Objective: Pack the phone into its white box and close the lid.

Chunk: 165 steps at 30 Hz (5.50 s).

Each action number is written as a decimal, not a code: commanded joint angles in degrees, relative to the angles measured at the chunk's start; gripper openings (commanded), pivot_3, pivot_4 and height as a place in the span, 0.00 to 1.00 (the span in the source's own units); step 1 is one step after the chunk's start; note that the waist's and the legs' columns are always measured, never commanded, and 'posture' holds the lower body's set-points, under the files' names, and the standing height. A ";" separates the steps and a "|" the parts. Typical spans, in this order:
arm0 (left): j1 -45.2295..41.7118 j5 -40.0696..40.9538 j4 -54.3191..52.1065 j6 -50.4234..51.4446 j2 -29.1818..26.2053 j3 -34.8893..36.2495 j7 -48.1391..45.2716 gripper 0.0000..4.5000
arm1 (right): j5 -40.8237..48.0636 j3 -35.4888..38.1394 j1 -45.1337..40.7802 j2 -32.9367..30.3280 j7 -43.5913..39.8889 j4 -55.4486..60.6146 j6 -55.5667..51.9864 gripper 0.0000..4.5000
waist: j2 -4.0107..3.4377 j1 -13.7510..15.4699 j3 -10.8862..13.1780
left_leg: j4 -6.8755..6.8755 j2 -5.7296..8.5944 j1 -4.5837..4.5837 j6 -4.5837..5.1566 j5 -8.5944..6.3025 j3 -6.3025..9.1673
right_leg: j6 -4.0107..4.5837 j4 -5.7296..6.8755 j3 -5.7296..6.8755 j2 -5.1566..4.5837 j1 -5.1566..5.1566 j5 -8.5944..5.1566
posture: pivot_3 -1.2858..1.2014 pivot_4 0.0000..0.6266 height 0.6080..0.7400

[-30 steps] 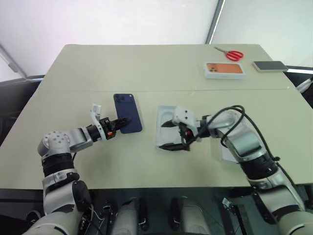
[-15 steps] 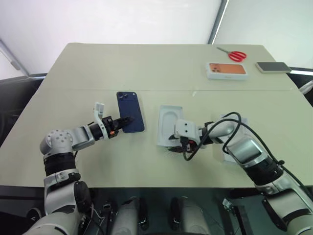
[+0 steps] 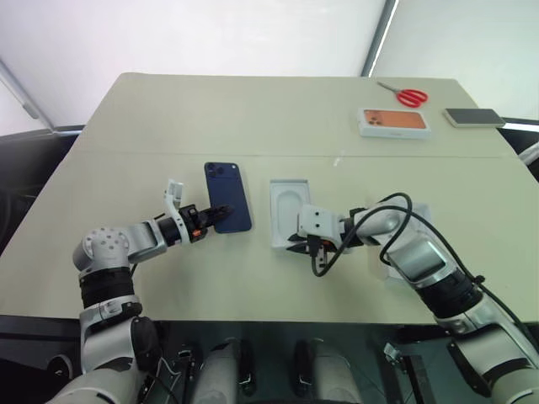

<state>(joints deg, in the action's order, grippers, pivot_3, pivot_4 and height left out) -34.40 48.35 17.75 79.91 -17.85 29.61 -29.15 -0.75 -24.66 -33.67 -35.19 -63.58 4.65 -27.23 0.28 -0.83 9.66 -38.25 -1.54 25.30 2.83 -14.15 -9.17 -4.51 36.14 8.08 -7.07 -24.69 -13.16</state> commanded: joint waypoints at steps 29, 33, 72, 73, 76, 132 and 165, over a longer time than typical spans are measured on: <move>-1.82 7.09 -5.13 3.01 -0.24 2.20 1.95 0.00 | -1.46 -2.72 -3.37 10.35 1.57 -0.98 -3.16 0.83 | 0.04 -1.40 -0.02 | 0.03 -0.15 -0.02 0.04 0.15 0.01 | 0.04 0.01 -0.01 0.25 0.02 0.02 | 0.52 0.24 0.98; -2.44 7.69 -7.20 4.11 1.61 1.37 3.45 0.00 | -1.16 -1.28 -3.96 8.84 1.62 -0.24 -3.64 0.83 | 0.05 -1.20 -0.01 | 0.03 -0.14 -0.02 0.04 0.15 0.01 | 0.04 0.01 -0.01 0.24 0.02 0.02 | 0.52 0.24 0.98; -4.23 11.71 -5.29 5.06 -2.31 5.45 4.97 0.00 | 3.51 4.70 -6.22 11.28 12.04 -8.26 -1.59 0.01 | 0.15 0.04 0.09 | 0.02 -0.03 0.06 0.00 0.20 0.03 | 0.08 0.03 0.01 0.24 -0.03 0.05 | 0.52 0.24 0.98; -3.84 11.78 -5.60 4.95 -2.36 5.54 5.12 0.00 | 2.01 3.23 -6.38 11.32 12.22 -9.23 -0.29 0.01 | 0.15 -0.07 0.09 | 0.02 -0.03 0.06 0.00 0.20 0.03 | 0.08 0.04 0.01 0.25 -0.03 0.05 | 0.52 0.24 0.98; -3.16 12.38 -6.23 4.96 -2.15 6.15 5.90 0.00 | -1.33 -0.15 -6.98 12.27 12.81 -12.61 2.61 0.01 | 0.15 -0.30 0.09 | 0.03 -0.07 0.05 0.01 0.21 0.02 | 0.08 0.05 0.02 0.29 -0.04 0.04 | 0.52 0.24 0.98; -13.71 -1.39 12.82 -0.61 2.40 -14.74 -5.62 0.51 | 3.37 12.66 -2.19 1.34 12.98 -4.53 -2.22 0.00 | 0.18 0.11 0.11 | 0.01 -0.07 0.03 0.02 0.23 0.00 | 0.08 0.05 0.07 0.28 -0.02 0.04 | 0.52 0.24 0.98; -9.51 -9.29 0.92 -8.99 -8.77 -18.47 -6.03 0.39 | 1.07 11.24 -5.37 4.45 14.98 -10.90 1.69 0.00 | 0.17 -0.13 0.11 | 0.01 -0.08 0.01 0.03 0.23 0.00 | 0.08 0.07 0.07 0.30 -0.01 0.04 | 0.52 0.24 0.98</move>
<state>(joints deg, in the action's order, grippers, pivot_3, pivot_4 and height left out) -44.71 42.39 20.07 75.41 -25.75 12.77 -35.94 0.81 -14.37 -37.91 -30.54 -49.46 -6.44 -27.01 0.45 -0.97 9.77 -38.25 -1.62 25.31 2.86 -13.92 -9.17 -4.44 36.21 8.14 -6.77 -24.70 -13.11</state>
